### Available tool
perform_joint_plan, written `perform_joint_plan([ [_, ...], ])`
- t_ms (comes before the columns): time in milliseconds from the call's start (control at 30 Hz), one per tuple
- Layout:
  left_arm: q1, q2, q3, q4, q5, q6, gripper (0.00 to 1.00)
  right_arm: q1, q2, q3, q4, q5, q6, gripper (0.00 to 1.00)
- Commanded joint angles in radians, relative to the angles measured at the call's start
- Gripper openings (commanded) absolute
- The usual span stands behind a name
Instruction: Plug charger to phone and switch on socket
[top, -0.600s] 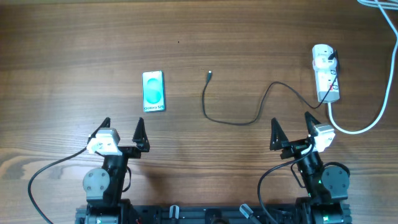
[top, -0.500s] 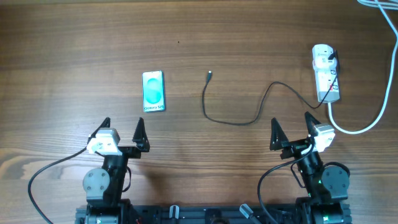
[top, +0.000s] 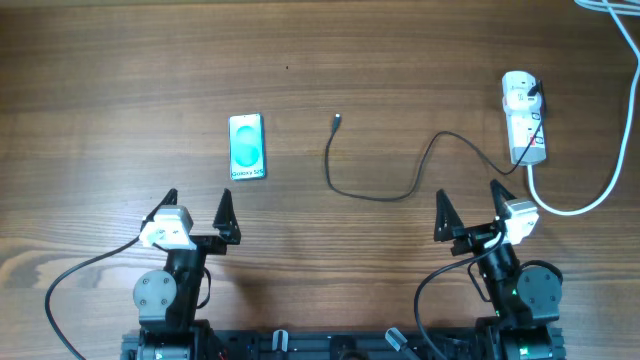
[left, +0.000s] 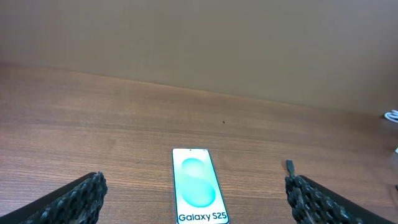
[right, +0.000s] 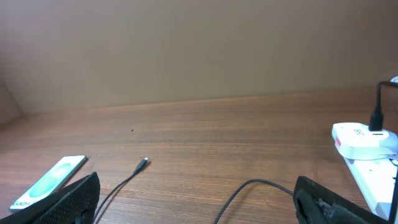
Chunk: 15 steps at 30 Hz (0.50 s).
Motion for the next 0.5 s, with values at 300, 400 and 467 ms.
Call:
perform_joint_plan([
  [300,0.007,-0.007,-0.007,-0.002,-0.01,0.015,1.0,0.003,0.005,-0.007,0.003,0.03,-0.024,1.0],
  [400,0.007,-0.007,-0.007,-0.002,-0.01,0.015,1.0,0.003,0.005,-0.007,0.003,0.031,-0.019,1.0],
  [467,0.007,-0.007,-0.007,0.004,-0.008,0.008,1.0,0.003,0.005,-0.007,0.006,0.038,-0.014,1.0],
])
